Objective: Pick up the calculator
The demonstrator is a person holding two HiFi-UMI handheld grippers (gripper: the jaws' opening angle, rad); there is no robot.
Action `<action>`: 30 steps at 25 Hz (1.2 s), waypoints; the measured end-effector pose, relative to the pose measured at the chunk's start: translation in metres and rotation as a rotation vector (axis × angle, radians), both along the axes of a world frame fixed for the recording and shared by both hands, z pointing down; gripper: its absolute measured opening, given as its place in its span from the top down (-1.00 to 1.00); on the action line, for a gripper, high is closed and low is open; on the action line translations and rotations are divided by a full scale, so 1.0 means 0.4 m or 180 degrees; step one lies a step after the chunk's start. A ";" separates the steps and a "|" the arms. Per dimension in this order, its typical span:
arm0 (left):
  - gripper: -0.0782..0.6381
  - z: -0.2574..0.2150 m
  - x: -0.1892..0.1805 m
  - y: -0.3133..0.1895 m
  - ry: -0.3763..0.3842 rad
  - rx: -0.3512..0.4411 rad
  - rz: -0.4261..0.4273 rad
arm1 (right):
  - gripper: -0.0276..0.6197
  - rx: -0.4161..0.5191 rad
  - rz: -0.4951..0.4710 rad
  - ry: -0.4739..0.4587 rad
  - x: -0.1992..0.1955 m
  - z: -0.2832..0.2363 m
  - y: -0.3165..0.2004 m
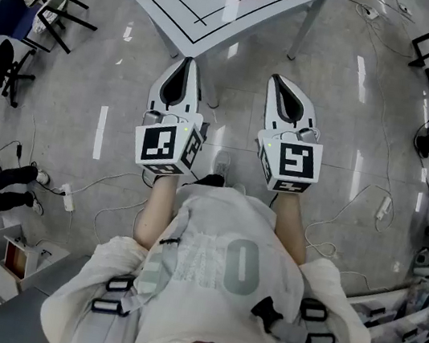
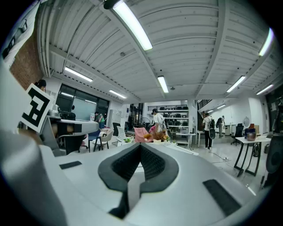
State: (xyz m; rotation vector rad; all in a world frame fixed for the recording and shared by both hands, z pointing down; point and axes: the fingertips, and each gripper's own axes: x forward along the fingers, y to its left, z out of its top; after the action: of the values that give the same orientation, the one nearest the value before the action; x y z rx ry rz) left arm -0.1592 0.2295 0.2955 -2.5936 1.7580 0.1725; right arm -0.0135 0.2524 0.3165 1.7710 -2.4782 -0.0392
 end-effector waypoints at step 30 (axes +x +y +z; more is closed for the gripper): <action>0.73 0.038 -0.115 -0.288 0.0134 -0.0050 0.0139 | 0.90 -0.0045 0.0150 0.0130 -0.084 0.023 -0.273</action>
State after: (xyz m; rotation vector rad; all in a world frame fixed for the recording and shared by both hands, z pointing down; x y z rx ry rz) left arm -0.2052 0.1145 0.3108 -2.6601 1.7236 0.2157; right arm -0.0472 0.1432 0.3256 1.8035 -2.4019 -0.0537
